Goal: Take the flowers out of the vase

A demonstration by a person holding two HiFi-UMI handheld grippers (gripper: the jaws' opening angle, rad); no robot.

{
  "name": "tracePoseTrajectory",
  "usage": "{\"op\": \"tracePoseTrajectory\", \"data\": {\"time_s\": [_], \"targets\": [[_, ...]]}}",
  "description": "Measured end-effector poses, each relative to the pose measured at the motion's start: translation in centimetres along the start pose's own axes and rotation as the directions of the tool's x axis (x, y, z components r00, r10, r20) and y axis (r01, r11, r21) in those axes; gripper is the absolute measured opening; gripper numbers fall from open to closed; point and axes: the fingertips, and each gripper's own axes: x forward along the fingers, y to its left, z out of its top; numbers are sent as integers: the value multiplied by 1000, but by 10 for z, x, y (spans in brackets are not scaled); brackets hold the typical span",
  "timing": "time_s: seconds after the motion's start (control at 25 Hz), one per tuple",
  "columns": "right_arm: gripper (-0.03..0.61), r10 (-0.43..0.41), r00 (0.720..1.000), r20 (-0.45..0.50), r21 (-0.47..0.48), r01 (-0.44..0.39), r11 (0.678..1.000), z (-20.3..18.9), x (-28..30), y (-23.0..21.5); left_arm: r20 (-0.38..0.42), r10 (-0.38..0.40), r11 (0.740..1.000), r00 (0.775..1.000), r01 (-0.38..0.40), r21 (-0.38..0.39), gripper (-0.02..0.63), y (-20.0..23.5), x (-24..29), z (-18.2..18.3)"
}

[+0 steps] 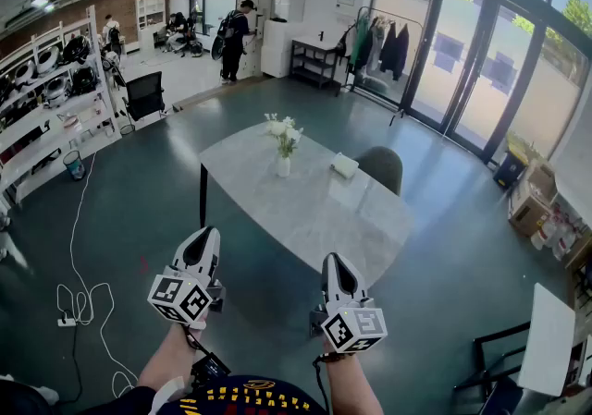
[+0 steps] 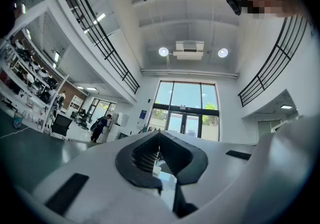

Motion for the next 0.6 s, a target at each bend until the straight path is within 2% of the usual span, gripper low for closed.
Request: {"op": "tracePoseTrajectory", "data": {"time_s": [0.16,0.44,0.6], "targets": [[5,18,1000,-6,-20,-18,1000,-3,4,17,-32,-18,1000,999,18,14,5,3,-9,-6],[5,17,998,-53,-6,-18,1000,-25,4,24,-16,6,1000,1000,-5,17,5,19,-25,1],[5,17,1000,-24,0,-17,1000,-20,1,28,-9,11,1000,1000,-11,25,5,22,-32,7]]}}
